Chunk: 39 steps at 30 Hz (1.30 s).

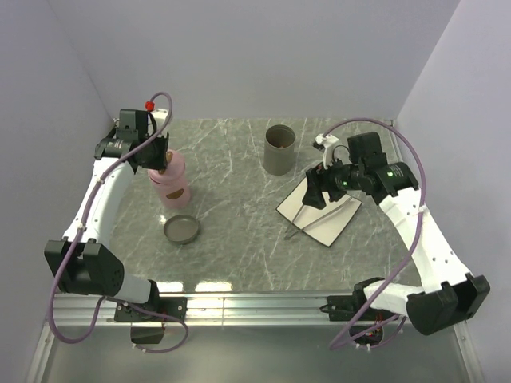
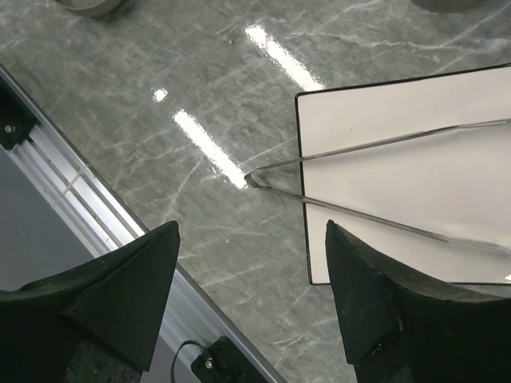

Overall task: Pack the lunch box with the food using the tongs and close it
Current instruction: Close the box lid on the packing box.

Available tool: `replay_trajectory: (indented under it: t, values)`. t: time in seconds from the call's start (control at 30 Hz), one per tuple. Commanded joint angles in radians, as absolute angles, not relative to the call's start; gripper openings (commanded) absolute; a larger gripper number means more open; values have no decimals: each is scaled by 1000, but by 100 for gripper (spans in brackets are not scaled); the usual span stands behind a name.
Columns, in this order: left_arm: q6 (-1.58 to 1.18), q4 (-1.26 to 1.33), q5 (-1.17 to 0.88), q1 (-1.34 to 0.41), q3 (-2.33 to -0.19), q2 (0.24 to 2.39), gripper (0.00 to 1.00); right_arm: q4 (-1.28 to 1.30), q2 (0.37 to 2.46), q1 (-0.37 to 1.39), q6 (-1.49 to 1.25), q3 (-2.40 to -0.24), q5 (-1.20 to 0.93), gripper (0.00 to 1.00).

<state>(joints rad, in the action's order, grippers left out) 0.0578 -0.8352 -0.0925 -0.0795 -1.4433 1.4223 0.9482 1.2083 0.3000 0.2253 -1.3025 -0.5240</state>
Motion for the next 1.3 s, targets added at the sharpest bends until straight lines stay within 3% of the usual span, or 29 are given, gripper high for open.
replay_trajectory:
  t: [0.0,0.83,1.27]
  values:
    - [75,-779,-117,-52,-1443,1416,0,953,1146,295,222,-1298,-546,81]
    - [95,-753,-160,-12,-1361,1500,0,959,1140,293,232,-1289,-552,81]
    - [81,-796,-302,70,-1351,1537,0,959,1137,291,238,-1276,-557,82]
